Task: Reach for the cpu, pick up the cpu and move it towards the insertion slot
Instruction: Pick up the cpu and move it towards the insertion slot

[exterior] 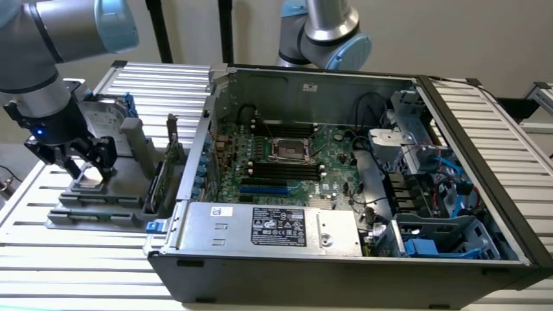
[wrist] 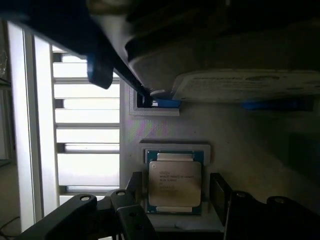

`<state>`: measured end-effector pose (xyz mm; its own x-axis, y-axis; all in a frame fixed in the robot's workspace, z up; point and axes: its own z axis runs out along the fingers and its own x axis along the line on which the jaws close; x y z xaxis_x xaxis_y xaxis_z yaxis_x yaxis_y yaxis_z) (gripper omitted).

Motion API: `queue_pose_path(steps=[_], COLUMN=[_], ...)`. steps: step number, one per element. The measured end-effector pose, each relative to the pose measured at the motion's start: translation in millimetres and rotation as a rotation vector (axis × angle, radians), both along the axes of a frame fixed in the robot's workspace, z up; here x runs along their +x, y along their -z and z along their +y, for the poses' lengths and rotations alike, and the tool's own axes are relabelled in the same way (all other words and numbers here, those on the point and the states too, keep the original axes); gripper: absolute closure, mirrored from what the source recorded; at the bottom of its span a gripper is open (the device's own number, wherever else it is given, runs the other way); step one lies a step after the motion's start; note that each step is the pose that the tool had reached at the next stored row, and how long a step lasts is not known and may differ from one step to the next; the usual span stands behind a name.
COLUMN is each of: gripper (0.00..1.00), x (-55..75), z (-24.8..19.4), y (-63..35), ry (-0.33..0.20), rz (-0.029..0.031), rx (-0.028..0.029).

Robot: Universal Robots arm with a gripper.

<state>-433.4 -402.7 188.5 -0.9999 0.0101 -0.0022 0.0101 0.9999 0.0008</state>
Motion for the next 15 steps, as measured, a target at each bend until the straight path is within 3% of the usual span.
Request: queue_pose_path(steps=[9,11,12,15], gripper=[0.35,0.36,0.44,0.44], x=[0.0,0.0,0.0,0.0], z=[0.4,0.4,0.4,0.4], y=[1.5,1.5,1.5,1.5], ry=[0.0,0.0,0.0,0.0], rz=[0.0001,0.0002,0.0002,0.0001], rx=[-0.0001,-0.0001,0.0,0.0])
